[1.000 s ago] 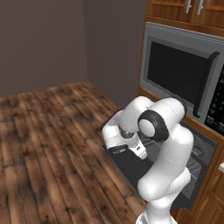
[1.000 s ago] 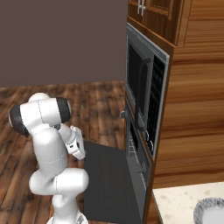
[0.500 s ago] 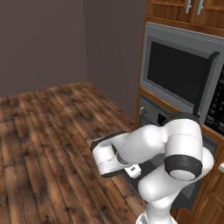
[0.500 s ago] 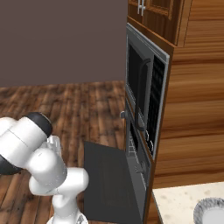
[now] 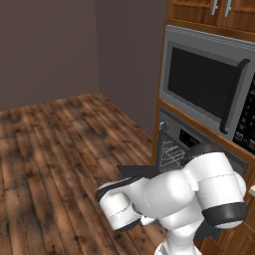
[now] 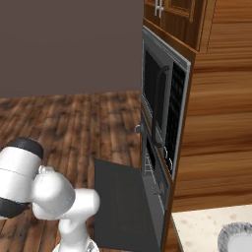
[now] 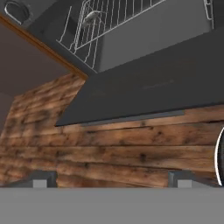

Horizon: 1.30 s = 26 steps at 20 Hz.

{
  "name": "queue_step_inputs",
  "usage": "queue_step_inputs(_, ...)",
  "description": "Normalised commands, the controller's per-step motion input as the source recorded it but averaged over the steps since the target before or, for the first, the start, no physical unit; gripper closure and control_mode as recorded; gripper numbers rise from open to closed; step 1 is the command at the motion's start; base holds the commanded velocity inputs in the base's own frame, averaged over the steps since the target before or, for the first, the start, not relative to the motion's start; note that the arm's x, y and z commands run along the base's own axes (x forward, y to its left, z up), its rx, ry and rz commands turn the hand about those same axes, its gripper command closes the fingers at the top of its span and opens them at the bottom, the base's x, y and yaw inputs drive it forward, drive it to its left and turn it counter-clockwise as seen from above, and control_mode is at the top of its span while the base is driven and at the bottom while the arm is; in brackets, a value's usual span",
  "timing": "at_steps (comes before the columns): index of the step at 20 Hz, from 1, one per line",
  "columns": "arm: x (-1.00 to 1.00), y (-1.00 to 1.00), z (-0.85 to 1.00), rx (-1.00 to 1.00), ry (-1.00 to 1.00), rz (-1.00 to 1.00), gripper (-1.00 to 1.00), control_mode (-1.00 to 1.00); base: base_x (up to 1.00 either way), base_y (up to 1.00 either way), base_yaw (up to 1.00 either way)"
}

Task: Place the fish on the rack of the oven, and slide the rack back inside. Close the oven door.

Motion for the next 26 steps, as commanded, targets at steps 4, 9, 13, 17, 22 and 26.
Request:
queue_step_inputs(4, 0.14, 0.91, -0.57, -0.13, 0.00, -0.15, -1.00, -1.00, 0.00, 0.00, 0.00)
queue_step_inputs(9, 0.26, 0.74, -0.78, -0.24, -0.02, -0.11, -1.00, -1.00, 0.00, 0.00, 0.00)
queue_step_inputs(13, 0.02, 0.70, -0.88, -0.37, -0.27, -0.06, -1.00, -1.00, 0.00, 0.00, 0.00)
queue_step_inputs(17, 0.00, 0.81, -1.00, -0.47, -0.37, -0.07, -1.00, -1.00, 0.00, 0.00, 0.00)
queue_step_inputs(22, 0.00, 0.84, -0.94, -0.46, -0.30, -0.07, -1.00, -1.00, 0.00, 0.00, 0.00)
queue_step_inputs(26, 0.00, 0.85, -0.80, -0.41, -0.18, -0.09, -1.00, -1.00, 0.00, 0.00, 0.00)
